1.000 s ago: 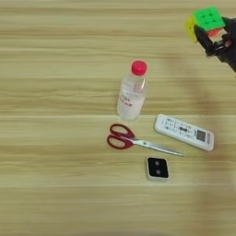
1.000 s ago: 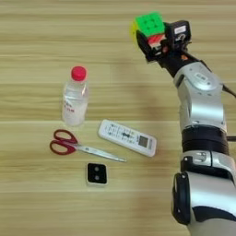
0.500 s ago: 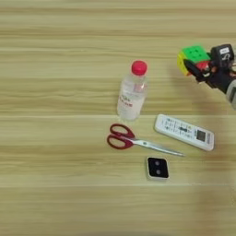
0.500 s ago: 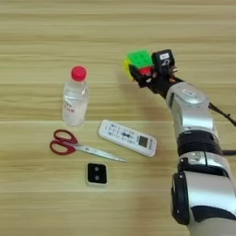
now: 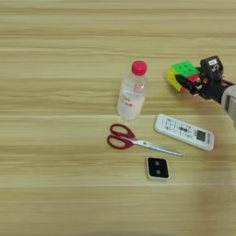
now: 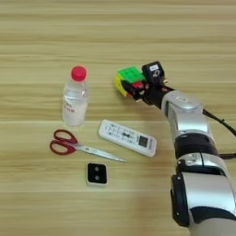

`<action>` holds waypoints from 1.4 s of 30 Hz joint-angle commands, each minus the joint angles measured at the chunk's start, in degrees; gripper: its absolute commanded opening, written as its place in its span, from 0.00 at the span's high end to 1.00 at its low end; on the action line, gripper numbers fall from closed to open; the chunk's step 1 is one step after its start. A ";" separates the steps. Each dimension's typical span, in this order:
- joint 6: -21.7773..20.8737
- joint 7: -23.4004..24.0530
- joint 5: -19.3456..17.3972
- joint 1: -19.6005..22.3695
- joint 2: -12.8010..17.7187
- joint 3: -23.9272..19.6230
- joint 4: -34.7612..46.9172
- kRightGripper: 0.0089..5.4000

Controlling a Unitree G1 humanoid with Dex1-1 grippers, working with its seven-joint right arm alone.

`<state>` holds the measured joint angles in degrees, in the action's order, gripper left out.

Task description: Move the objects on the table

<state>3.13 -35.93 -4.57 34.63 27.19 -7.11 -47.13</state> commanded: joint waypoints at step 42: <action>-14.15 -8.14 -3.50 -0.37 5.61 -4.37 8.48 0.01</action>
<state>-7.41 -45.37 -5.33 29.23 31.29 -9.07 -43.05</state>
